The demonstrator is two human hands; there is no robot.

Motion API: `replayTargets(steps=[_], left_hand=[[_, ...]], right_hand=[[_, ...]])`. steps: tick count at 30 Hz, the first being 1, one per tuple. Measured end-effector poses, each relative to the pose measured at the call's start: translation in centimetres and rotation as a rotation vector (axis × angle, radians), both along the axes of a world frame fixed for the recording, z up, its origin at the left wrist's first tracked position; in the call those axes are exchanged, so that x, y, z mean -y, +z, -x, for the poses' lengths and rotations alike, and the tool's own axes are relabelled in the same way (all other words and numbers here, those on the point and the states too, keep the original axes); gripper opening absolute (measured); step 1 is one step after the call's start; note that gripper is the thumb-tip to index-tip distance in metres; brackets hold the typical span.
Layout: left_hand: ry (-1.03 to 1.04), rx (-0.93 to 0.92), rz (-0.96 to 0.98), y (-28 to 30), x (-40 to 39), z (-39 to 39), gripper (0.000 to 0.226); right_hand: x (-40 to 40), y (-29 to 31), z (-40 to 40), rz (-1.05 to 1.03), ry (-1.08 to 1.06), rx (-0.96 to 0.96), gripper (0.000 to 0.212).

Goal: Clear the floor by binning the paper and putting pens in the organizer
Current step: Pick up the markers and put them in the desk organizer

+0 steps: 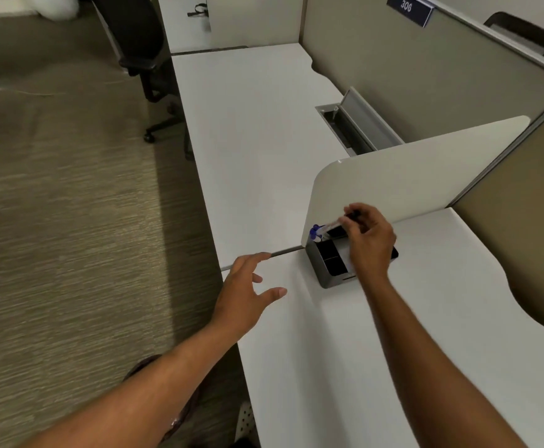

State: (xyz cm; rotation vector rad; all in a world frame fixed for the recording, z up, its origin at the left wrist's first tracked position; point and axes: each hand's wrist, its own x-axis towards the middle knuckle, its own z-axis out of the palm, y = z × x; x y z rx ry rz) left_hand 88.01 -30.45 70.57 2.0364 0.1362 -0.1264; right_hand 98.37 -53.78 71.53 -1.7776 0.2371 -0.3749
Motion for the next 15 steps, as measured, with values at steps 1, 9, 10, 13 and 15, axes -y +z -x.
replayTargets(steps=[1,9,10,13,15], left_hand=[[0.011,-0.003,-0.007,0.0,-0.3,0.2,0.066],[0.074,-0.022,0.005,0.0,-1.6,1.1,0.060],[0.077,-0.022,0.008,0.0,-1.7,1.2,0.060],[0.088,-0.024,0.010,0.1,-1.8,1.1,0.060],[0.094,-0.027,0.008,0.2,-1.7,1.0,0.060]], right_hand=[[0.7,-0.2,-1.1,0.056,-0.007,-0.002,0.024],[1.1,-4.3,-5.2,0.356,0.209,-0.158,0.029],[1.0,-4.8,-5.2,0.379,0.227,-0.196,0.027],[0.6,-6.3,-5.1,0.425,0.268,-0.289,0.028],[0.4,-6.8,-4.9,0.395,0.292,-0.348,0.031]])
